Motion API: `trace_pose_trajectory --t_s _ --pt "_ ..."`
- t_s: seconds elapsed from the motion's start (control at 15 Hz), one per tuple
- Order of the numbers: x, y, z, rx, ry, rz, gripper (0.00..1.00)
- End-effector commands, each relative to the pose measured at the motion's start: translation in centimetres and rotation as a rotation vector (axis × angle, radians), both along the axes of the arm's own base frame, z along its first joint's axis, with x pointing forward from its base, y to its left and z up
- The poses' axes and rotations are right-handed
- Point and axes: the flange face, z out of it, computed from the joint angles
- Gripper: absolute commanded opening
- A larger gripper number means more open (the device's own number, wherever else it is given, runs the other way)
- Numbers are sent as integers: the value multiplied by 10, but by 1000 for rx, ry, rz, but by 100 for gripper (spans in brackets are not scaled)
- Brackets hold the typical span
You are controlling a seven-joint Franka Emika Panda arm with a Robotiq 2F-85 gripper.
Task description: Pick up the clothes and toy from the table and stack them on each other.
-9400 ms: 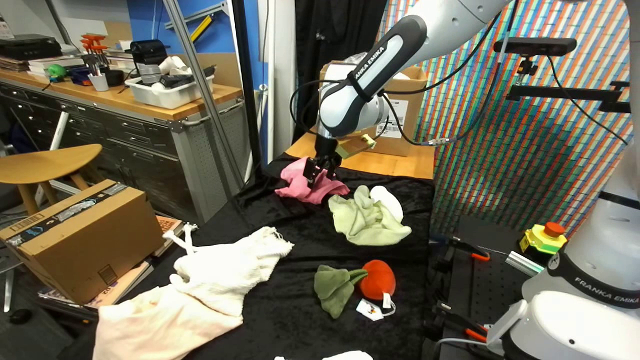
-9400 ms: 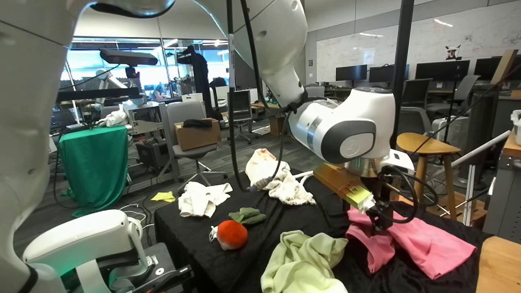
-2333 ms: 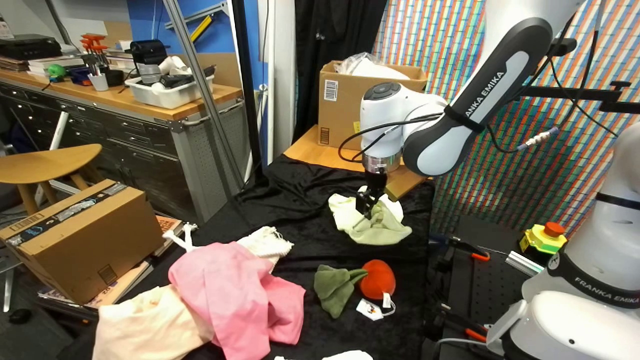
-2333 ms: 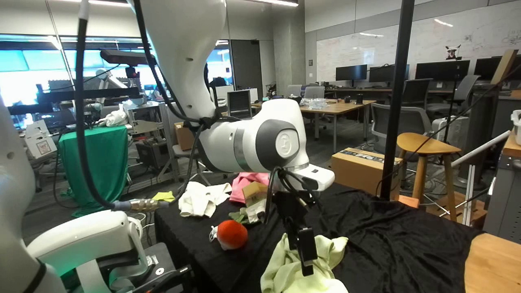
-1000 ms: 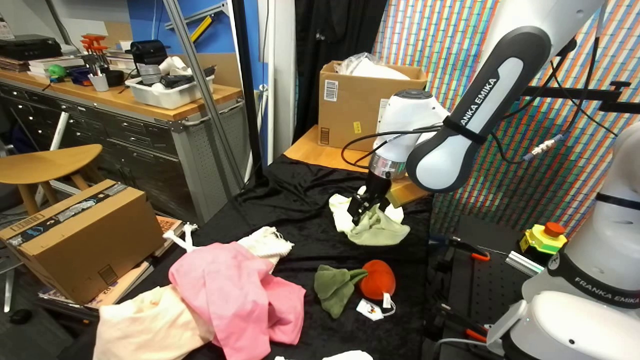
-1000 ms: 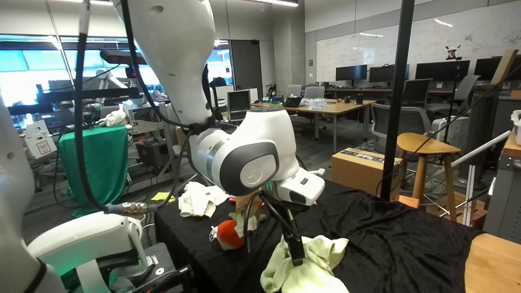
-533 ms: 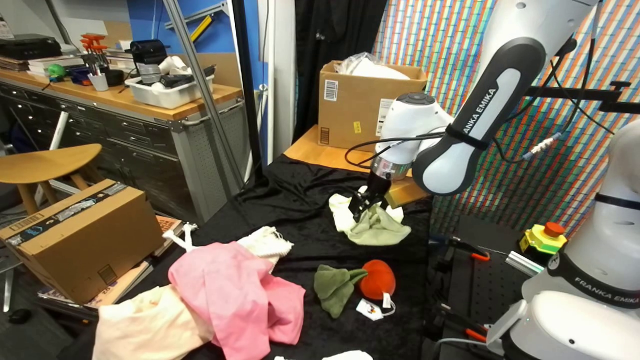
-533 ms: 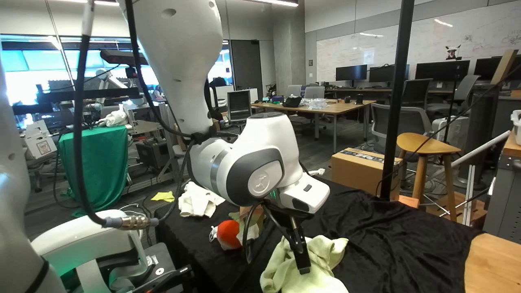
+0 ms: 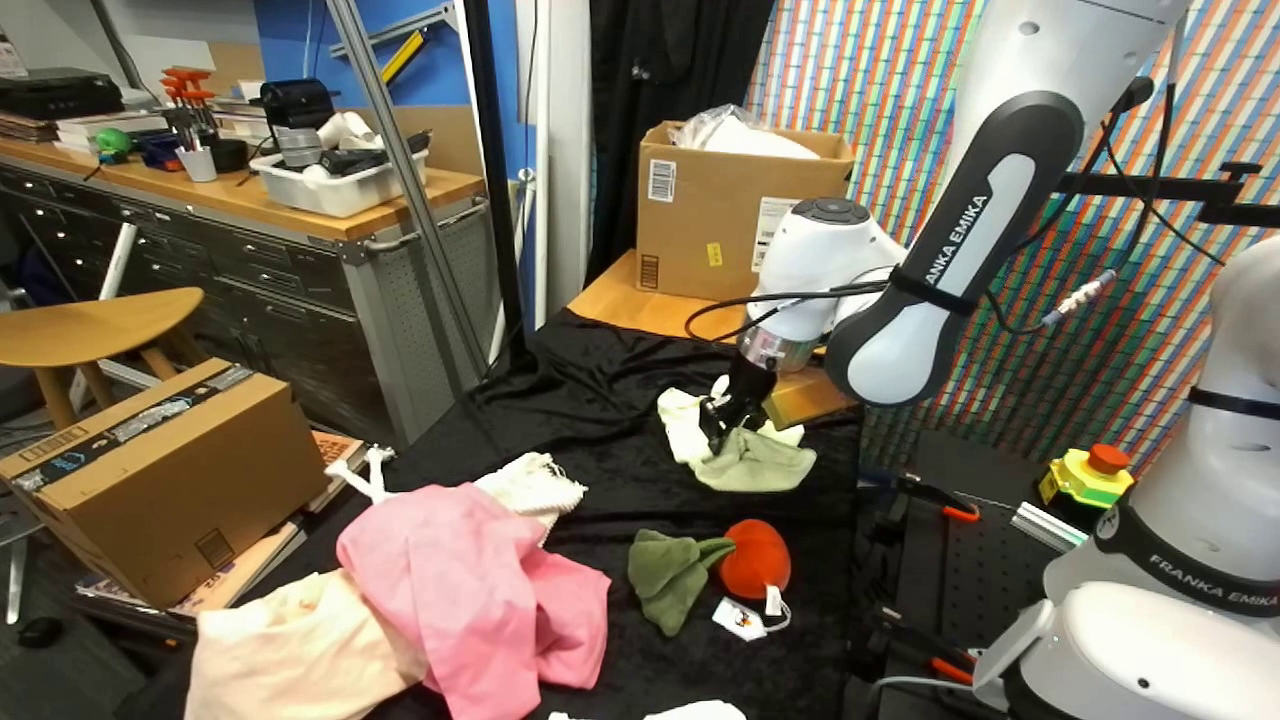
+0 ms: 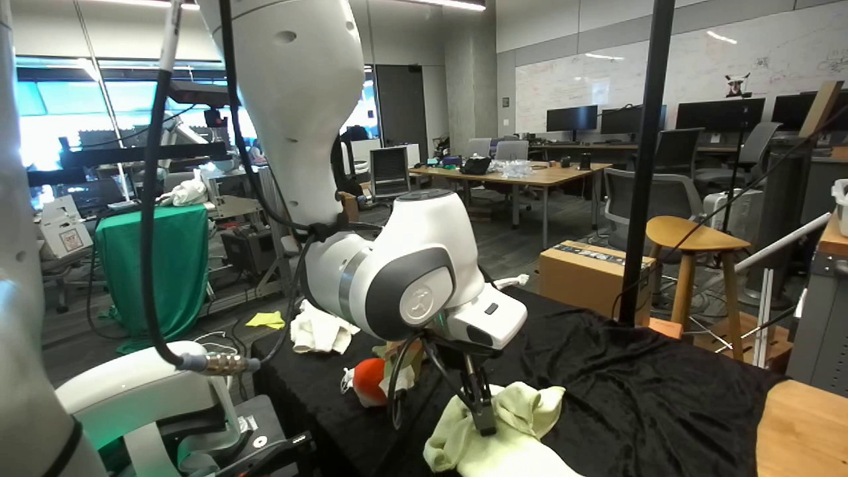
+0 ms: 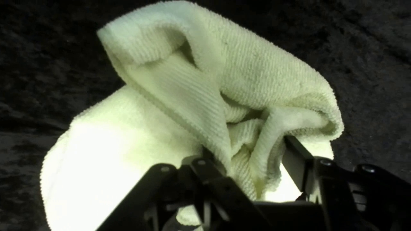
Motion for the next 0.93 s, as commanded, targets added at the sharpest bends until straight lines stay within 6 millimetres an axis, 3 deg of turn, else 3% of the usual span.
trace_pose_trajectory --t_s 0.0,0.13,0.33,0.6,0.87 --pt "-6 6 2 9 -36 -2 26" --pt "-7 9 4 11 -43 1 11" --pt "-10 12 4 13 -48 8 3" --pt "-7 14 12 9 -61 30 4" --pt "8 6 46 -20 -129 78 4"
